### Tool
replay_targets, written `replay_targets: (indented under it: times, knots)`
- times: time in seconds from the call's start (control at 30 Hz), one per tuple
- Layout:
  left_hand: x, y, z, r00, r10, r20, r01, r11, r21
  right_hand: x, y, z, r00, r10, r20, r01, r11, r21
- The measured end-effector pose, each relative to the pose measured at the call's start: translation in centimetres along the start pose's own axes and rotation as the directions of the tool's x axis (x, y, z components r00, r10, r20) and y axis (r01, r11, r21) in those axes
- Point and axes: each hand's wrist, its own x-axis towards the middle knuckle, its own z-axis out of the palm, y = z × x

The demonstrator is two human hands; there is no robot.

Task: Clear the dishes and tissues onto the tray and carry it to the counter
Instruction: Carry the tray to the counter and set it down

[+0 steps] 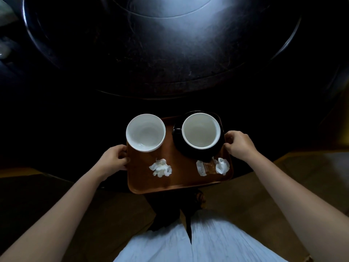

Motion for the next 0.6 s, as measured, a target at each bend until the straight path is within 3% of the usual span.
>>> replay_targets:
  times: [0.4, 0.6]
  knots:
    - [-5.6, 0.1, -2.6, 0.994, 0.064, -0.086, -0.074, 0.991, -0.114, -1.4, -2.5, -2.5, 0.990, -0.142, -0.029, 0.142, 0.990, 0.020]
    - [-9.9, -1.3, -5.0, 0.989, 0.022, -0.146, -0.056, 0.971, -0.233, -1.9, -6.0, -3.8, 0.974, -0.215, 0.075, 0.216, 0.976, 0.000]
